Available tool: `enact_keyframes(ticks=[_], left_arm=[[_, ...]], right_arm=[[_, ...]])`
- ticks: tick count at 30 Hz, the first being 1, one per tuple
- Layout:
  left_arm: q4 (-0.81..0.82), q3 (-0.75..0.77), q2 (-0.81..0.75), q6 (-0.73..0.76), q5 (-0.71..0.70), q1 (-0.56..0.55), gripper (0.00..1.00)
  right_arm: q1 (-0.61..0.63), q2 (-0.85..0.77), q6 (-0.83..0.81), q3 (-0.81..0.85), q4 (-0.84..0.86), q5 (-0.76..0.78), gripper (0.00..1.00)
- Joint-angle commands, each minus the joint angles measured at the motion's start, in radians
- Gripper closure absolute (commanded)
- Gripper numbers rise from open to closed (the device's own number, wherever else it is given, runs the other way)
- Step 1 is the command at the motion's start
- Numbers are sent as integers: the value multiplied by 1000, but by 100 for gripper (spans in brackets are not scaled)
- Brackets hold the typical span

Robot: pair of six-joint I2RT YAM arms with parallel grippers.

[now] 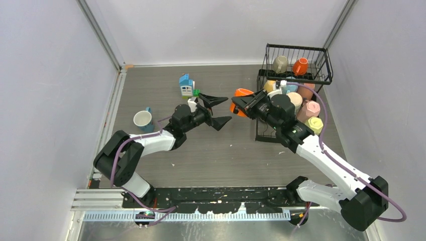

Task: Unload the cups from the dish rack
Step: Place the cup at the center of the board.

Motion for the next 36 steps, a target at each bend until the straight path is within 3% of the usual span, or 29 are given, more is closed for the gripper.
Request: enact_keyframes(ticks=[1, 13, 28, 32, 36], left_arm=[[114, 15, -20, -82, -66, -1, 0], [208, 50, -5, -177, -209, -8, 2], [319, 119, -39, -190, -285, -8, 48], [341, 136, -53, -187, -310, -8, 57], [357, 167, -62, -179, -329, -9, 59]], right_arm=[[14, 3, 16, -1, 272, -31, 99], [57, 37, -11, -66, 457, -24, 99], [61, 66, 47, -183, 745, -33, 99], [61, 81, 72, -191, 802, -39, 99], [60, 98, 103, -200, 867, -40, 99]])
